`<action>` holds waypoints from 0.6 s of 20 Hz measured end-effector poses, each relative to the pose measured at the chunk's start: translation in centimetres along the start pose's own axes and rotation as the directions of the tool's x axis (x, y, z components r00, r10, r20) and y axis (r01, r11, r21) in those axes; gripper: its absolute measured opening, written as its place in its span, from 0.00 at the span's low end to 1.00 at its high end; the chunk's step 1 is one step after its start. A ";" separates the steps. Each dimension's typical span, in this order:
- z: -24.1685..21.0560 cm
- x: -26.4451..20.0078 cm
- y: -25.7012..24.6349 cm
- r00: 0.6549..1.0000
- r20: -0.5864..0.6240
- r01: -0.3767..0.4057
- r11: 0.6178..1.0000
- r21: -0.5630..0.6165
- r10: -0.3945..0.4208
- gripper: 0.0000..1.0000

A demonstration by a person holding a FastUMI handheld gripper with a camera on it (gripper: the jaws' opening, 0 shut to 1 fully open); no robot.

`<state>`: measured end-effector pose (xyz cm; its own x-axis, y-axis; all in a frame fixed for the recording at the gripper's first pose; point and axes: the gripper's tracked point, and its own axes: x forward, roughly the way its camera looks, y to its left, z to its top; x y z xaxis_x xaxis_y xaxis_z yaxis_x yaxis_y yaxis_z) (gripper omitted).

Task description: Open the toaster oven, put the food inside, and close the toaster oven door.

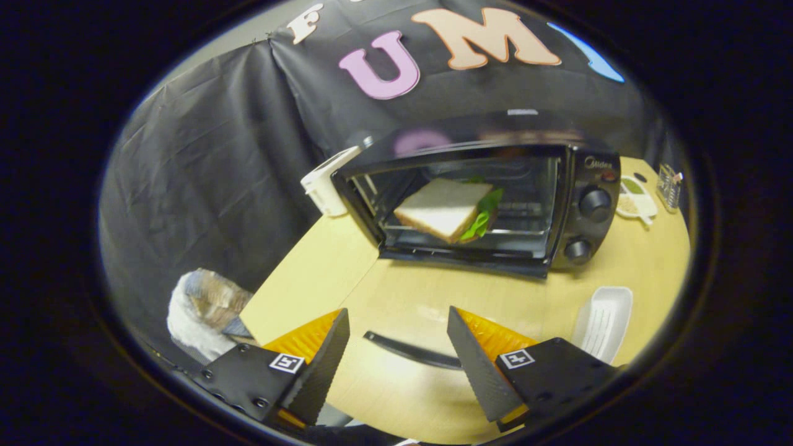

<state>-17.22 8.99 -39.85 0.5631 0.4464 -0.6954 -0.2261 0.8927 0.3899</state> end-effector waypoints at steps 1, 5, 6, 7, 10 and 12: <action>-0.8 -0.5 0.2 0.999 -0.034 -0.020 1.000 0.003 0.020 0.98; -4.6 -1.3 -0.4 0.985 -0.164 -0.045 0.999 0.021 0.048 0.98; -5.6 -1.4 -0.7 0.979 -0.200 -0.042 0.999 0.032 0.047 0.98; -6.7 -1.4 -1.1 0.972 -0.233 -0.028 0.999 0.039 0.037 0.98; -9.2 -1.5 -3.1 0.947 -0.320 0.026 0.999 0.019 -0.019 0.98; -9.4 -1.2 -4.6 0.945 -0.323 0.061 0.998 -0.006 -0.060 0.98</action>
<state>-24.27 4.90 -46.48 0.2888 0.3884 -0.8751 -0.1958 0.9187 0.3431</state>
